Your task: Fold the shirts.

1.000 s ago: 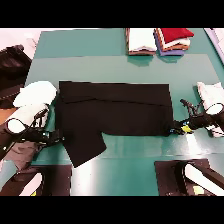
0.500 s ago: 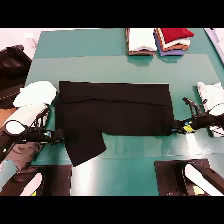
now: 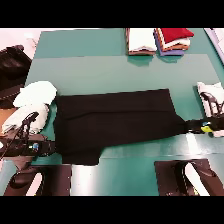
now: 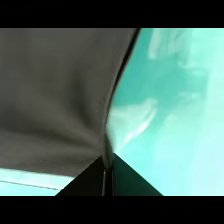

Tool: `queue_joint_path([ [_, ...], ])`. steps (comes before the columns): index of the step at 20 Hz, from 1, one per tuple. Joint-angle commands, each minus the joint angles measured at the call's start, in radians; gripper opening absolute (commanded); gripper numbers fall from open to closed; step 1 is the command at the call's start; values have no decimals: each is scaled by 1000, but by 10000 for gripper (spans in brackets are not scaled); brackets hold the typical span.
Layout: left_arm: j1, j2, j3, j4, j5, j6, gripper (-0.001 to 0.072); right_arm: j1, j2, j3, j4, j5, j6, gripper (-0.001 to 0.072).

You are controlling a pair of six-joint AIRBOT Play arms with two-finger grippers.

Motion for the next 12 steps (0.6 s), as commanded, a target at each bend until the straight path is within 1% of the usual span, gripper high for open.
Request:
queue_joint_path([
  [1, 1, 22, 7, -20, 18, -17, 20, -5, -16, 102, -41, 27, 20, 14],
  [3, 1, -61, 44, -20, 106, 12, 19, -2, -102, 175, -15, 23, 20, 14],
  [6, 1, -265, 163, -1, 251, 81, 21, 65, -240, 294, -16, -2, 20, 15],
  [8, 1, -415, 266, 14, 351, 105, 20, 117, -343, 384, -18, -30, 51, 15],
  [10, 1, -563, 375, 14, 410, 136, 21, 150, -450, 481, -16, -51, 87, 15],
  [12, 1, -697, 467, 14, 461, 151, 22, 176, -553, 576, -15, -51, 93, 15],
])
